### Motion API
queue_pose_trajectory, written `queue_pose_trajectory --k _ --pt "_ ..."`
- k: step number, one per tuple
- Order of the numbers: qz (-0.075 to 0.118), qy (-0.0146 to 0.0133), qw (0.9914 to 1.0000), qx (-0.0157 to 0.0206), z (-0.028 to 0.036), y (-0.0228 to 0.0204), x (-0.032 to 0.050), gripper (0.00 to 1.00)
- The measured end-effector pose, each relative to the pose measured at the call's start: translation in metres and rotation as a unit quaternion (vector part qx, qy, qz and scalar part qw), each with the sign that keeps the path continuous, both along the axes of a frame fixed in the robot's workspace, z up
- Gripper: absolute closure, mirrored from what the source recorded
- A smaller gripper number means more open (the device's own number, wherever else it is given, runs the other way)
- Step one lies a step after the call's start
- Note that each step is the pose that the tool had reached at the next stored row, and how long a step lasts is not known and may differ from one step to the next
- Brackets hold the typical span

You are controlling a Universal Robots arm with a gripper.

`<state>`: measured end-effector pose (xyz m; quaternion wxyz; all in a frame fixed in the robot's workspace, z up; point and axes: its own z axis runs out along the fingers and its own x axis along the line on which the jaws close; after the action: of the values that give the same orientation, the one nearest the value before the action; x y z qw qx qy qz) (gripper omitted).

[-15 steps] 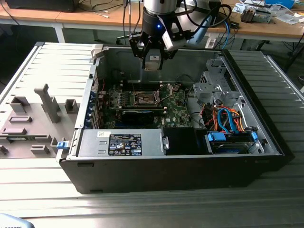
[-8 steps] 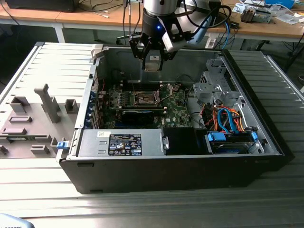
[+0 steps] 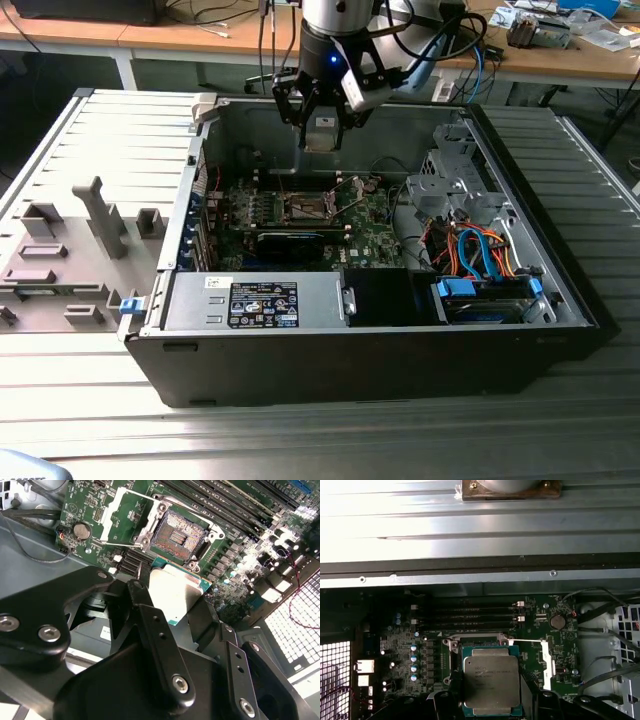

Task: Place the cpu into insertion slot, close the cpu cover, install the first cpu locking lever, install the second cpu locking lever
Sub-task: 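Place the cpu into insertion slot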

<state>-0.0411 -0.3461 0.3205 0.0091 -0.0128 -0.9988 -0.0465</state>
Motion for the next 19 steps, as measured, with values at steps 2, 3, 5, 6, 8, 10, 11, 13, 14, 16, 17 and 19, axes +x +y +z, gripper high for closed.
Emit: queue_pose_trajectory --k 2,3,5,6,8,10,11,13,14,16,17,19 --pt "0.000 0.0000 1.00000 0.0000 -0.0008 -0.0004 0.0000 0.45" --pt "0.000 0.0000 1.00000 0.0000 -0.0010 -0.0005 0.0000 0.45" --pt "0.000 0.0000 1.00000 0.0000 -0.0015 -0.0007 0.0000 0.45" --pt "0.000 0.0000 1.00000 0.0000 -0.0018 -0.0008 0.0000 0.45" --pt "0.000 0.0000 1.00000 0.0000 -0.0028 -0.0012 0.0000 0.45" --pt "0.000 0.0000 1.00000 0.0000 -0.0035 -0.0013 0.0000 0.45" --pt "0.000 0.0000 1.00000 0.0000 -0.0038 -0.0014 0.0000 0.45" --pt "0.000 0.0001 1.00000 -0.0001 -0.0040 -0.0014 0.0000 0.45" --pt "0.000 0.0001 1.00000 -0.0001 -0.0041 -0.0014 0.0000 0.45" --pt "0.000 0.0000 1.00000 0.0000 -0.0042 -0.0014 0.0000 0.45" --pt "0.000 0.0000 1.00000 0.0000 -0.0042 -0.0014 0.0000 0.45" --pt "0.000 0.0000 1.00000 0.0000 -0.0042 -0.0014 0.0000 0.45"
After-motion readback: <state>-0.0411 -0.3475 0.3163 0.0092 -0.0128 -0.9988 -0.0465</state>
